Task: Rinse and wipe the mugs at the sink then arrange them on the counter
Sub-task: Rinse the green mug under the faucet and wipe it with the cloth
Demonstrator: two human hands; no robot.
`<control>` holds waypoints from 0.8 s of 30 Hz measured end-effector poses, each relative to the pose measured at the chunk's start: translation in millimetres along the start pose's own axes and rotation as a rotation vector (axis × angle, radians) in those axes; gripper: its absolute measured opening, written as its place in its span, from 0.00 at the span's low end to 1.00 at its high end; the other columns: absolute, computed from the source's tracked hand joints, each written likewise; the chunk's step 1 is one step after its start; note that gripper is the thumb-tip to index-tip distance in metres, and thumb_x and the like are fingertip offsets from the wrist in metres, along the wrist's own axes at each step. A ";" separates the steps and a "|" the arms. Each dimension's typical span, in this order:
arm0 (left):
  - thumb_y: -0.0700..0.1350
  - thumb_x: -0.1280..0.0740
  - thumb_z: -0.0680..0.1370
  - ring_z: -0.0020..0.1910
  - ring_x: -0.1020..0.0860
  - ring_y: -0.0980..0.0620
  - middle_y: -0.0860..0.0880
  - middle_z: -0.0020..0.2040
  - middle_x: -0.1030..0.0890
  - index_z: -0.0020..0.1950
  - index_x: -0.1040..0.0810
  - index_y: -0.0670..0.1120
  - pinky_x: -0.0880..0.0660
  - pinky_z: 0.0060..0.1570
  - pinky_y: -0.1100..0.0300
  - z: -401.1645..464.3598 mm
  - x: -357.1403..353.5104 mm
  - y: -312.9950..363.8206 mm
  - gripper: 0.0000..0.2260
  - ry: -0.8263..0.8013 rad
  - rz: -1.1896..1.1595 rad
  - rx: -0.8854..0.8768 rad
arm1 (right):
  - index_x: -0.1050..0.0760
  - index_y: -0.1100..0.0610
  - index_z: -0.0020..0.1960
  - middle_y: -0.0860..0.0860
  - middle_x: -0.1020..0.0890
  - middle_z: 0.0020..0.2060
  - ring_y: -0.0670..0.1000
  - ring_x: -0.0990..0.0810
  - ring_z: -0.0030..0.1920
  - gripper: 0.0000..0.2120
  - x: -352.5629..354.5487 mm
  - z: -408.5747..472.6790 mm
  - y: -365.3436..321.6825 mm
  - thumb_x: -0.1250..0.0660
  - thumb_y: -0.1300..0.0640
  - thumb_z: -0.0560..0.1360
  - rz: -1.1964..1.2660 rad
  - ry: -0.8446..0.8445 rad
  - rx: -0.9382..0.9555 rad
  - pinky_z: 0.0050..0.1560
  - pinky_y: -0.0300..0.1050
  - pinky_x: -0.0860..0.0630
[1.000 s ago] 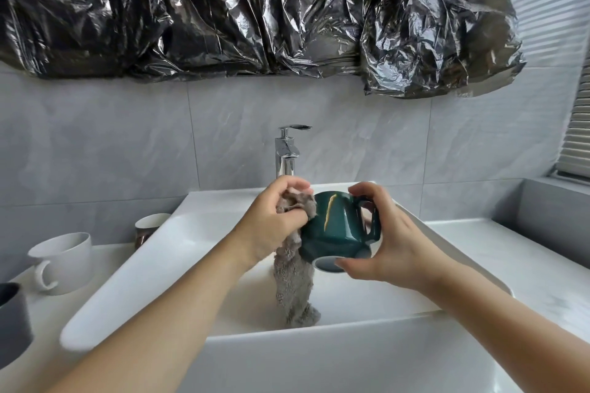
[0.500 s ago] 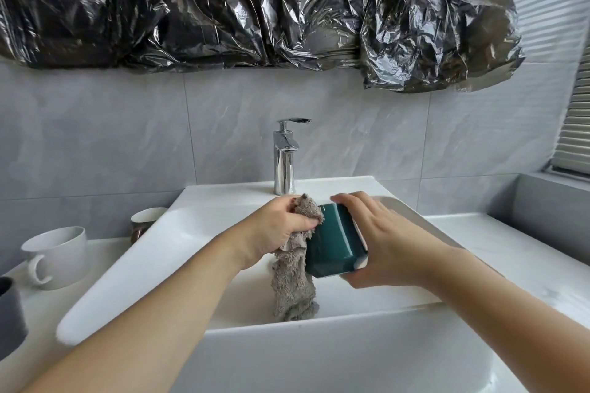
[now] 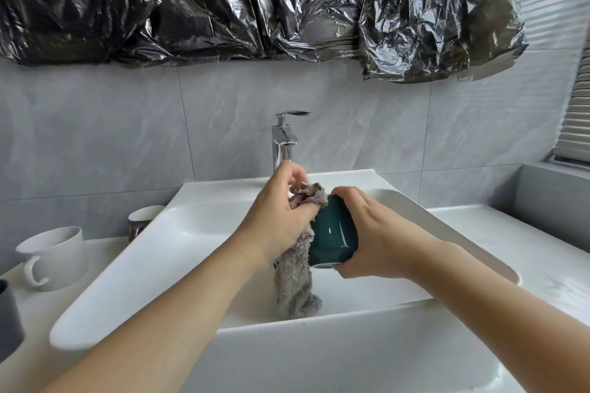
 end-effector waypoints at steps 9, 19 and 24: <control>0.34 0.30 0.69 0.43 0.23 0.55 0.54 0.46 0.23 0.47 0.15 0.46 0.29 0.45 0.69 -12.1 -3.6 5.5 0.10 -0.053 0.265 -0.401 | 0.38 0.53 0.64 0.44 0.30 0.53 0.49 0.26 0.47 0.39 -3.1 -2.9 5.4 0.21 0.48 0.61 0.084 -0.018 -0.099 0.44 0.40 0.27; 0.34 0.30 0.72 0.46 0.23 0.57 0.54 0.46 0.23 0.45 0.19 0.48 0.29 0.47 0.68 2.3 -2.6 8.3 0.10 0.109 0.188 -0.227 | 0.39 0.52 0.66 0.43 0.29 0.54 0.48 0.27 0.48 0.40 -0.5 -3.8 -0.9 0.21 0.47 0.61 0.116 -0.024 -0.060 0.47 0.39 0.28; 0.34 0.28 0.69 0.47 0.21 0.49 0.50 0.46 0.22 0.42 0.17 0.46 0.24 0.49 0.62 -22.9 8.9 19.8 0.08 -0.203 0.021 -0.302 | 0.41 0.47 0.60 0.38 0.29 0.48 0.44 0.26 0.46 0.40 6.5 -8.9 5.4 0.20 0.42 0.59 0.310 0.082 -0.174 0.43 0.32 0.28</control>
Point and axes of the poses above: each hand's wrist, its own z-axis towards the middle knuckle, its own x-axis out of the back of the hand, y = z × x, the point moved 1 cm from there along z, towards the middle knuckle
